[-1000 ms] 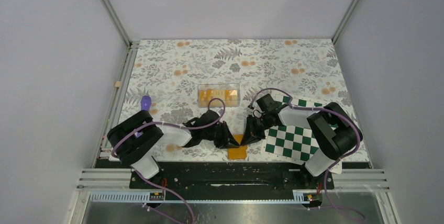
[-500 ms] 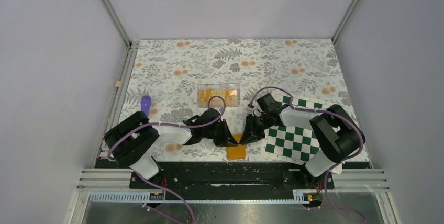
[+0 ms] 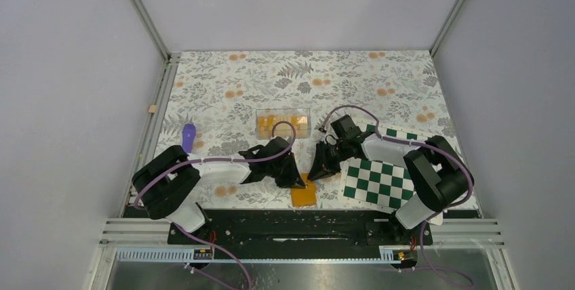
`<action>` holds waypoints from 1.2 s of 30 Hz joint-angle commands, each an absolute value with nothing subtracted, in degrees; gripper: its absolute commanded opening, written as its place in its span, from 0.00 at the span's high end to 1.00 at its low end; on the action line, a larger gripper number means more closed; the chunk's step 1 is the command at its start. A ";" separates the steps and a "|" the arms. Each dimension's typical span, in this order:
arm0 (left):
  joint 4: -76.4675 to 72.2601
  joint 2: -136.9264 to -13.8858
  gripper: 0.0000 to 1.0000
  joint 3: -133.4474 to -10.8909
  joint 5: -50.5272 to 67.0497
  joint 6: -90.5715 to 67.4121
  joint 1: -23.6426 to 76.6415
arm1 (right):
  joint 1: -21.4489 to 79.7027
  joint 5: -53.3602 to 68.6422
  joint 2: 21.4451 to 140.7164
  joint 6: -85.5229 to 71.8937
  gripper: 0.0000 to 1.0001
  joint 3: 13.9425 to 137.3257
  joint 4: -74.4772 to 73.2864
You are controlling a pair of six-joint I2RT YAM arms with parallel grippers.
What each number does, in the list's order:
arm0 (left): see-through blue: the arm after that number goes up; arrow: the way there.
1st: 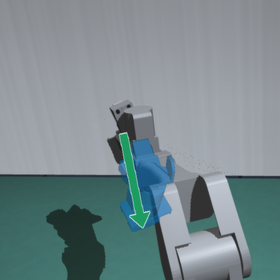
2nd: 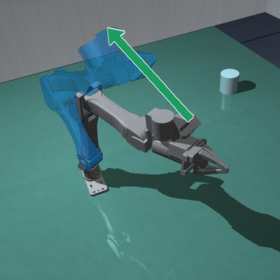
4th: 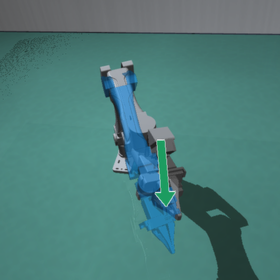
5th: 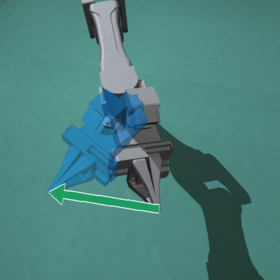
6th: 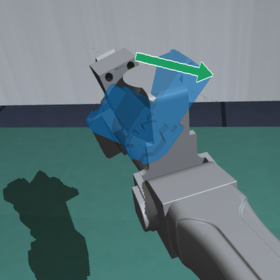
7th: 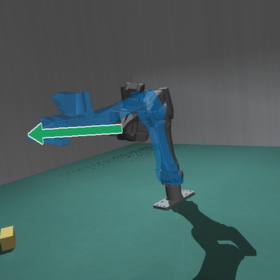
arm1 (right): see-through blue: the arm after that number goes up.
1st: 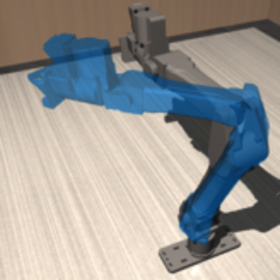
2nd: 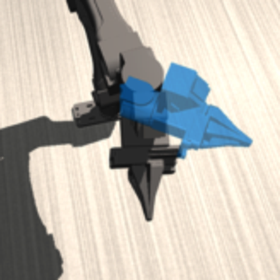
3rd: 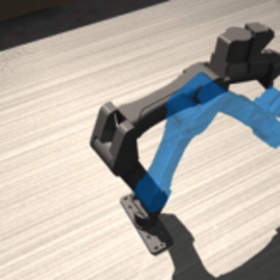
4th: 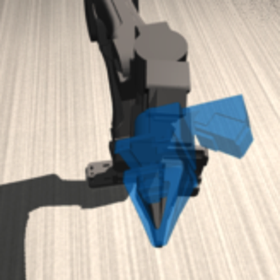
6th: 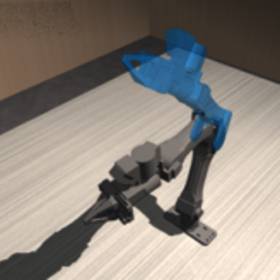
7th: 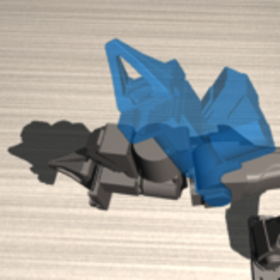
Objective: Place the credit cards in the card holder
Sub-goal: Close the card holder at the center of the board.
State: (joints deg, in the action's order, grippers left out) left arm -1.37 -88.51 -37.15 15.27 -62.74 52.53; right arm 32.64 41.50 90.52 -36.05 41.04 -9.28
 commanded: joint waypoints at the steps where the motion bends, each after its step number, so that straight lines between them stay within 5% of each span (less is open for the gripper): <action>1: 4.82 -87.96 1.00 -40.14 11.41 -59.52 53.31 | 33.58 40.76 93.10 -34.16 0.78 45.86 -10.54; 14: 6.28 -86.69 1.00 -40.95 10.80 -59.68 53.71 | 37.39 28.82 100.95 -29.14 0.84 49.23 -18.69; 36: 5.88 -87.32 1.00 -40.51 12.58 -61.17 54.71 | 37.38 28.30 100.73 -28.43 0.84 49.02 -19.14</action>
State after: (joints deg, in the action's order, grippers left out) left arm 5.89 -87.83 -40.05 12.32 -61.10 53.93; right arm 36.45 34.94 99.48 -31.14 49.34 -14.98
